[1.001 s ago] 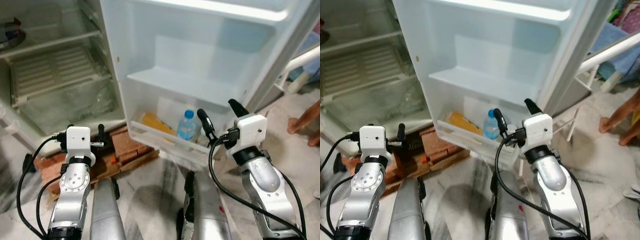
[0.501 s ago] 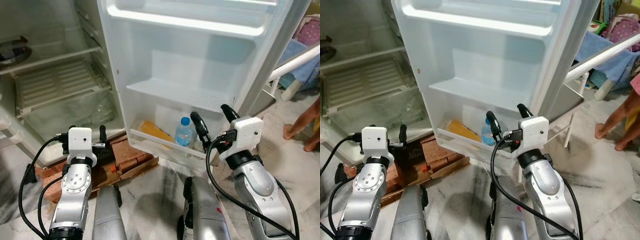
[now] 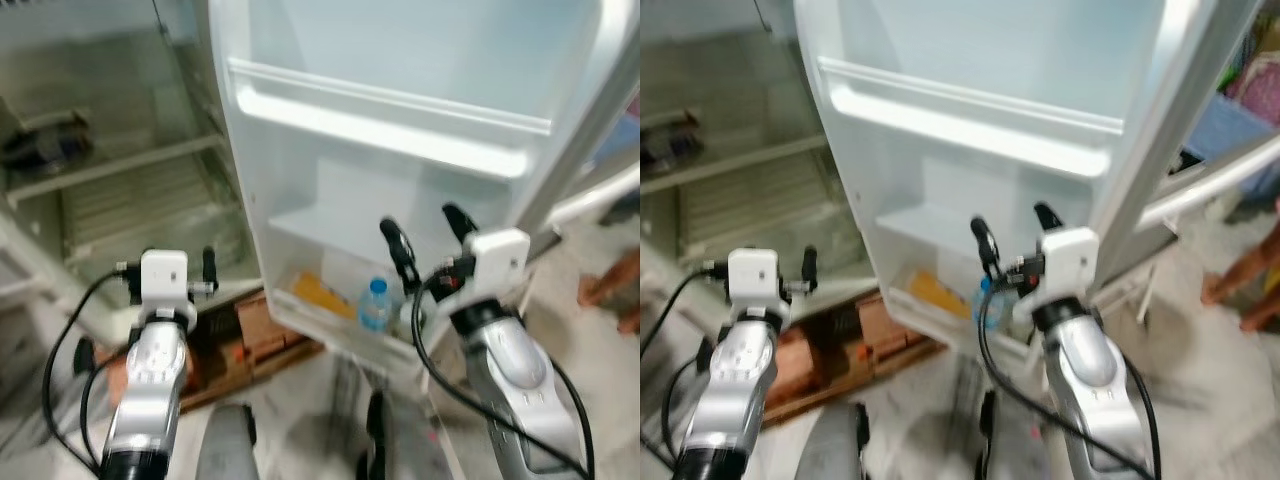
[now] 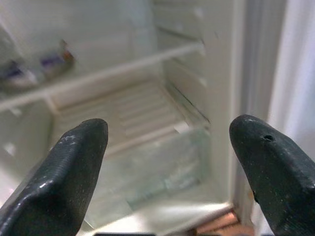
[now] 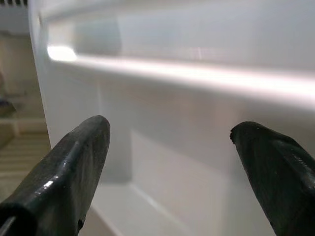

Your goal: Restocking fridge

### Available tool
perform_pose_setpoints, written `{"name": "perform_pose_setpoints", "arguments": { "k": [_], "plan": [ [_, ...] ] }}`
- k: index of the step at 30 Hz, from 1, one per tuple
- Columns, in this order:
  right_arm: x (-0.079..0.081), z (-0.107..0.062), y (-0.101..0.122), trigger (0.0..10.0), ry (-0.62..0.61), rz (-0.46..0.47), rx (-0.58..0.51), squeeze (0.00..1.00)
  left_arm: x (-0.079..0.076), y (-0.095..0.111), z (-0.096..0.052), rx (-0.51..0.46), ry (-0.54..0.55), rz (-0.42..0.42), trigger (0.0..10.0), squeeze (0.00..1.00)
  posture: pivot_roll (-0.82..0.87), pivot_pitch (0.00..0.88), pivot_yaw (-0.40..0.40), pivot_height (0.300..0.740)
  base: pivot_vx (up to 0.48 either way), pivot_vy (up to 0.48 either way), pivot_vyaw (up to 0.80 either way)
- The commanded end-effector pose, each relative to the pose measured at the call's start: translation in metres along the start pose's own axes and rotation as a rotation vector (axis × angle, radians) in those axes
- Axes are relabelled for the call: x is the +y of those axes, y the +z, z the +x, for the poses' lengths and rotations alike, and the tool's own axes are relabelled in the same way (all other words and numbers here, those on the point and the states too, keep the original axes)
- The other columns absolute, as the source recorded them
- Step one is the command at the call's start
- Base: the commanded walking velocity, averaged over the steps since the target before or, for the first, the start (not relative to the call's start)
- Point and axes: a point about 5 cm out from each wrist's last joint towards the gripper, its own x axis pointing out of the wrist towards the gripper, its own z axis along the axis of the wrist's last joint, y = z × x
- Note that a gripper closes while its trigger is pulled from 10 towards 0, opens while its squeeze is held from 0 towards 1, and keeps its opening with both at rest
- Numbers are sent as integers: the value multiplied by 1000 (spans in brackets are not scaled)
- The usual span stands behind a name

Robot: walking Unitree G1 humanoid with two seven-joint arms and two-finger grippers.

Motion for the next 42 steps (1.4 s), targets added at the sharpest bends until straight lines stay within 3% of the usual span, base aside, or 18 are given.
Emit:
{"name": "perform_pose_setpoints", "arguments": {
  "k": [1, 11, 20, 24, 42],
  "plan": [
    [0, 2, -1, 10000, 3, -1, 6, 0, 2, 0, 2, -1, -5, 5, 10000, 0, 63, 0, 9, 725, 0, 0, 0],
    [1, 14, -15, 10000, 26, 46, 48, 0, -4, 2, 7, -6, -10, 17, 10000, 0, 76, 0, 3, 740, 0, 0, 0],
    [10, 7, -31, 10000, 65, 76, 129, 0, -4, -4, -2, 18, -13, 8, 10000, 0, 78, 0, -6, 740, 0, 0, 0],
    [7, 6, -36, 10000, 43, 78, 152, 0, -6, -8, -7, 36, -10, 3, 10000, 0, 75, 0, -7, 740, -121, 0, 0],
    [-1, 17, -33, 10000, -2, 62, 140, 0, -1, -8, -7, 39, 5, 18, 10000, 0, 82, 14, -14, 740, -248, 0, 0]
  ]
}}
